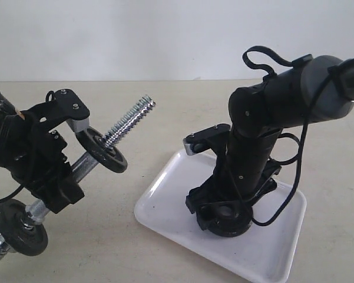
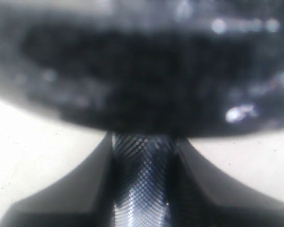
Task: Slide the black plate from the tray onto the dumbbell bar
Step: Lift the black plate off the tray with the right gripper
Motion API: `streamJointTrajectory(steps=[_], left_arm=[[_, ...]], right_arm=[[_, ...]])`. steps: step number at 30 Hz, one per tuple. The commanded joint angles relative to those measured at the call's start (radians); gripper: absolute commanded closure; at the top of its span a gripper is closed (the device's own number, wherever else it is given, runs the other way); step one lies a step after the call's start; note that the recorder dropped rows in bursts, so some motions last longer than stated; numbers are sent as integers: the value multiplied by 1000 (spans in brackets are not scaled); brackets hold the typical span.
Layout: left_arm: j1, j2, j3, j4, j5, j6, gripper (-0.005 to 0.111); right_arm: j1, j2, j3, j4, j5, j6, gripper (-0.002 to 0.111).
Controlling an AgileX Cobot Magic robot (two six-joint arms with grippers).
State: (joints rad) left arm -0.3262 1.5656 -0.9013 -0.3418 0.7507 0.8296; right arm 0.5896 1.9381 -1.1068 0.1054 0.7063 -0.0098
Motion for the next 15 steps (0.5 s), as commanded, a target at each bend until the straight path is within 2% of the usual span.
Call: streamJointTrajectory(steps=[1,11,15], left_arm=[[-1,-55,-30,-65,-47,2,102],[-1,-55,-30,-65,-40,2,102],[-1,-55,-30,-70,-29,62,102]], right_arm=[[1,-60,-15,40,-6,-27,108],[-1,-279,-22,38,-3,-58,108],[-9,-359,-22,17,15,-87,108]])
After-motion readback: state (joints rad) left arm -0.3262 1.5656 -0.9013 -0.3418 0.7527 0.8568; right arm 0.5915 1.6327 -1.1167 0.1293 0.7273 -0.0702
